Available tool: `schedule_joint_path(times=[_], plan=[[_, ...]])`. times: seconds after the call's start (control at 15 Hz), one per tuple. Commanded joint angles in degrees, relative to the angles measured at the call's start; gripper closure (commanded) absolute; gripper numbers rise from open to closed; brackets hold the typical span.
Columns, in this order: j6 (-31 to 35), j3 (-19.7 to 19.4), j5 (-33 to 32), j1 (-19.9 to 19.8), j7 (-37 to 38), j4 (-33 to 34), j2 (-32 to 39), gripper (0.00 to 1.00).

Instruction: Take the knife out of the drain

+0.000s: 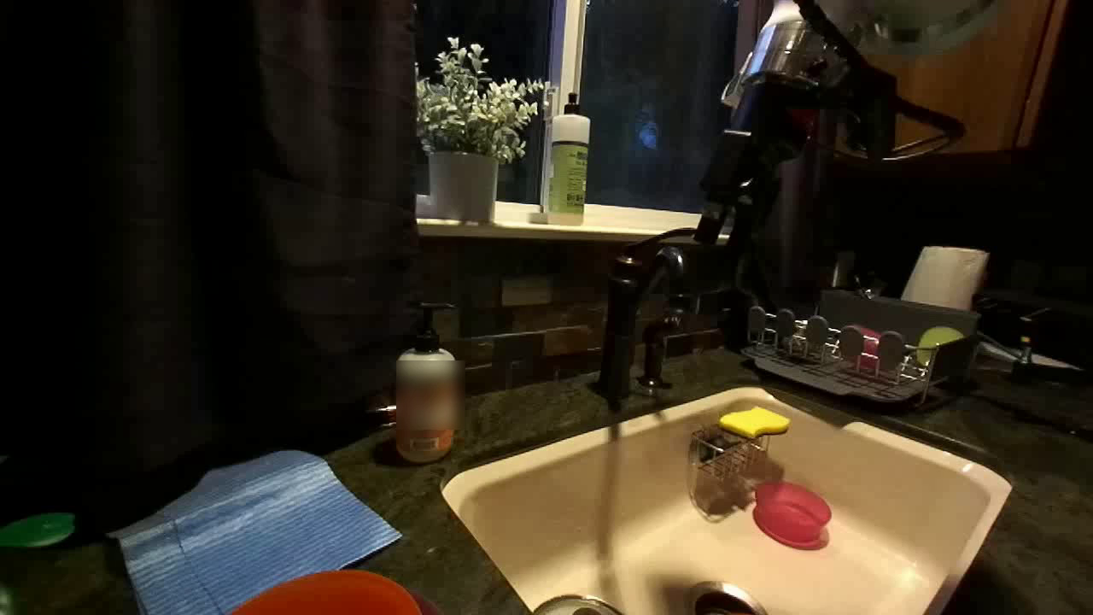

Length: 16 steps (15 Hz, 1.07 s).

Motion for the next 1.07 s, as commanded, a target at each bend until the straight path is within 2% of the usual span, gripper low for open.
schedule_joint_path(times=[0.0, 0.27, 0.47, 0.6, 1.0], plan=[[-0.23, 0.61, 0.3, -0.67, -0.21, 0.14, -0.01, 0.0], [-0.23, 0.61, 0.3, -0.67, -0.21, 0.14, -0.01, 0.0], [2.54, 2.82, -7.43, -5.94, 8.97, -2.26, -1.47, 0.0], [3.84, 3.63, -10.06, -8.21, 14.35, -3.79, -2.65, 0.0], [-4.76, 5.33, -11.51, -12.8, 30.09, -5.94, -5.05, 0.0]])
